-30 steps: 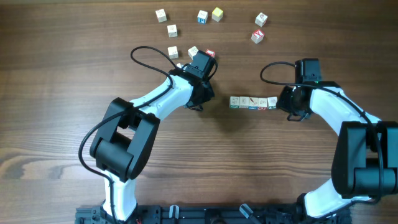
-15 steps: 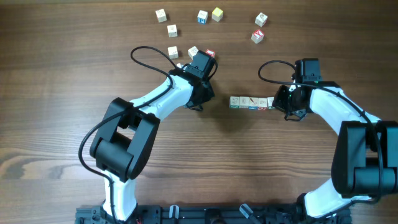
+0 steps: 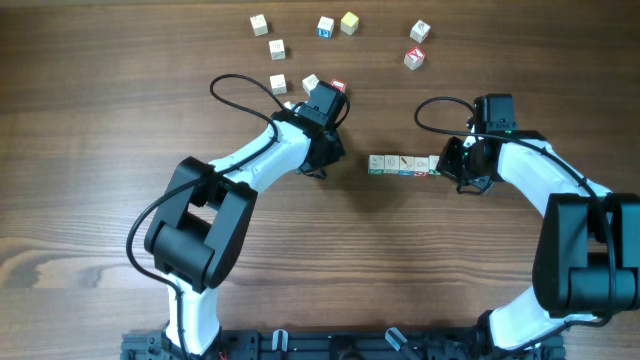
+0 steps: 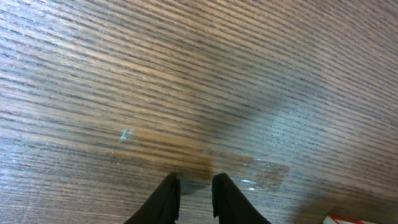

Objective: Form a horizontal line
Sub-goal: 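Lower the left gripper to the row's left end beside the red A block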

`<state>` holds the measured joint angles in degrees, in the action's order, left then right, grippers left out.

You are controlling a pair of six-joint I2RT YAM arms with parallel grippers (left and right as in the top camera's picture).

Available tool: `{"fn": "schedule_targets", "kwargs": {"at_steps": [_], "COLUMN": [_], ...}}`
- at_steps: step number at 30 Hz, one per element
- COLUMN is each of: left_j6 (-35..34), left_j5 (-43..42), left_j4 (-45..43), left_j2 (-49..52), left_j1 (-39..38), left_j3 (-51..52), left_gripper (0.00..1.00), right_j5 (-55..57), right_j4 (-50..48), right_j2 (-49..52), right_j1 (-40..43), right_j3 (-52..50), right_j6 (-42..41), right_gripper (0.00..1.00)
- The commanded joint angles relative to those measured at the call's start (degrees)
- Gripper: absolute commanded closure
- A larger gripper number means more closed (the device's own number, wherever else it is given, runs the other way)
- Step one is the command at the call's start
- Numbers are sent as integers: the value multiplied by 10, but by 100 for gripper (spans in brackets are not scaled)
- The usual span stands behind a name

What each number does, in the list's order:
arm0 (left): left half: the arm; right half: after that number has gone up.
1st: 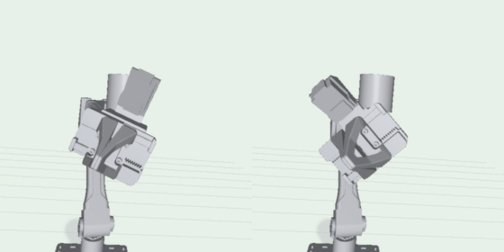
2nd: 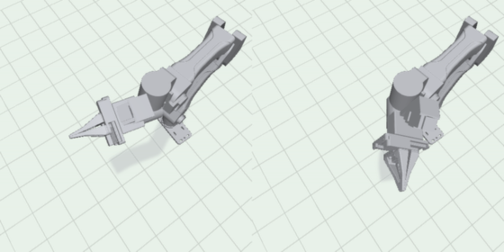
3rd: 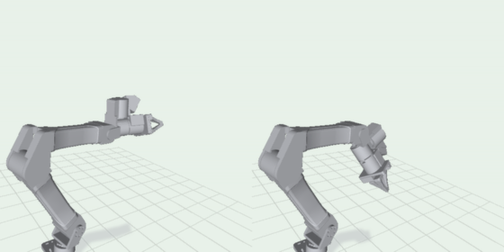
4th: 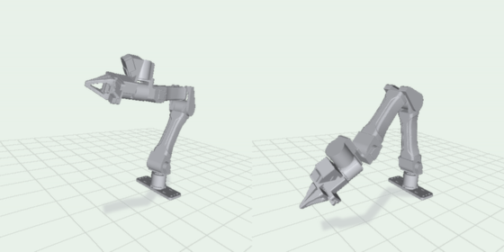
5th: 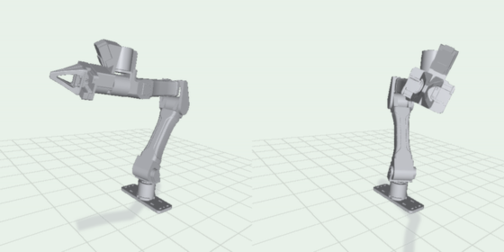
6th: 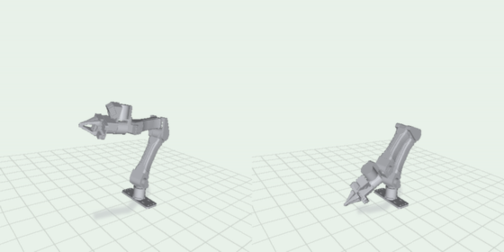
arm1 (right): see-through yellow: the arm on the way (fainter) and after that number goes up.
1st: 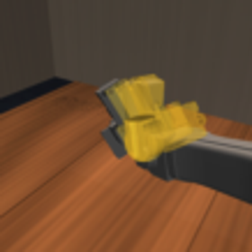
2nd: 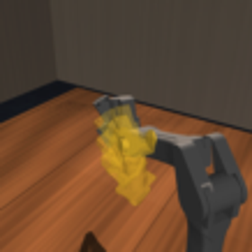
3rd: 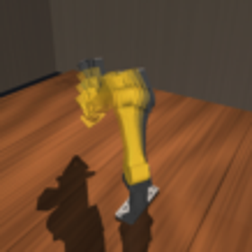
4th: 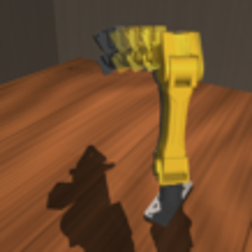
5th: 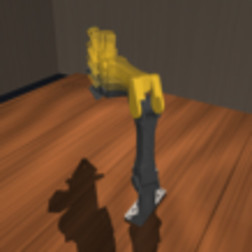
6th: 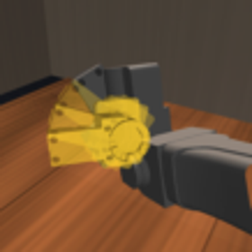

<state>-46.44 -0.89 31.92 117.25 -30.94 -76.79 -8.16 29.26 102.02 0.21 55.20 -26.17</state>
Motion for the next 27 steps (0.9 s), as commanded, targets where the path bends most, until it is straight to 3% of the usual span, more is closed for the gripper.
{"fn": "schedule_targets", "kwargs": {"at_steps": [1, 7, 14, 27], "left_j6": [-5, -5, -5, -25], "left_j5": [-10, -22, -82, -85], "left_j4": [-2, -2, -29, -52], "left_j2": [27, 27, 27, 27], "left_j1": [-9, -9, -11, -54], "left_j3": [19, 19, 19, 19], "left_gripper": [79, 79, 87, 91], "right_j5": [83, 122, 120, 120], "right_j4": [-3, -31, -21, 19], "right_j2": [10, 10, 10, 10], "right_j1": [2, 2, 2, 2], "right_j3": [-5, -5, -5, -5], "right_j6": [-9, -8, -9, -10], "right_gripper": [95, 95, 95, 95]}}
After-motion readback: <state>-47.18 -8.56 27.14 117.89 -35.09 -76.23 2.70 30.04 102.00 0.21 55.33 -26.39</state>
